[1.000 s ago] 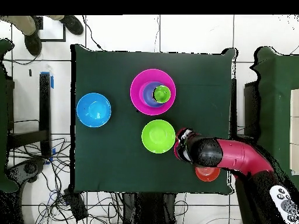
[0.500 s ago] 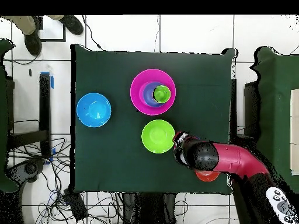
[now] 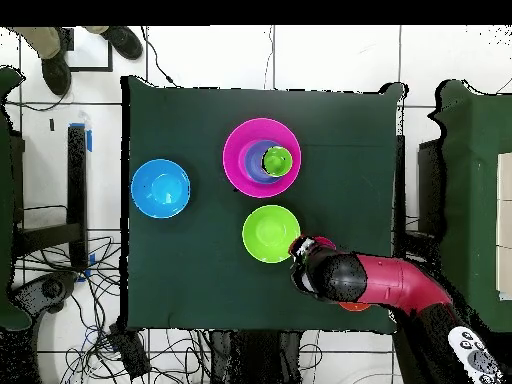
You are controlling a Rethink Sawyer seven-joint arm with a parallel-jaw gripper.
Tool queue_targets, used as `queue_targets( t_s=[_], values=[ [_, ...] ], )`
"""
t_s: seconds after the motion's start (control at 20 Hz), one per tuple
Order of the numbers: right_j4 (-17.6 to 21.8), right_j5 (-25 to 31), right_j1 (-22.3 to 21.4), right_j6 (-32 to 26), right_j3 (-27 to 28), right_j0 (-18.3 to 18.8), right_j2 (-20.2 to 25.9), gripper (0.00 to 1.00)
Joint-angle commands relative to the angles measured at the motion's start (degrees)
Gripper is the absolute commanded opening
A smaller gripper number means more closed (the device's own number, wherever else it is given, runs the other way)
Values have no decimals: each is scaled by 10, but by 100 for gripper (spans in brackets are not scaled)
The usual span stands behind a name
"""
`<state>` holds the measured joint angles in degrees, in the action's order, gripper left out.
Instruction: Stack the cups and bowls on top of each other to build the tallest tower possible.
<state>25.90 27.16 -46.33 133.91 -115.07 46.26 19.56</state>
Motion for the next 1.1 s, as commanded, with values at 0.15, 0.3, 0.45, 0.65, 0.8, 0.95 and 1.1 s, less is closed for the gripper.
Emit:
queue_targets(
  t_s=[0.15, 0.3, 0.45, 0.65, 0.8, 0.95, 1.1],
  values=[
    [17, -11, 2, -54, -64, 23, 41, 0],
    [19, -6, -5, -65, -72, 37, 45, 0],
    [22, -1, -10, -71, -77, 49, 50, 0],
    [25, 4, -14, -78, -80, 61, 56, 0],
    [32, 3, -13, -82, -77, 67, 58, 0],
    [37, 3, -5, -80, -70, 66, 59, 0],
    [41, -1, -1, -76, -69, 63, 59, 0]
  ],
)
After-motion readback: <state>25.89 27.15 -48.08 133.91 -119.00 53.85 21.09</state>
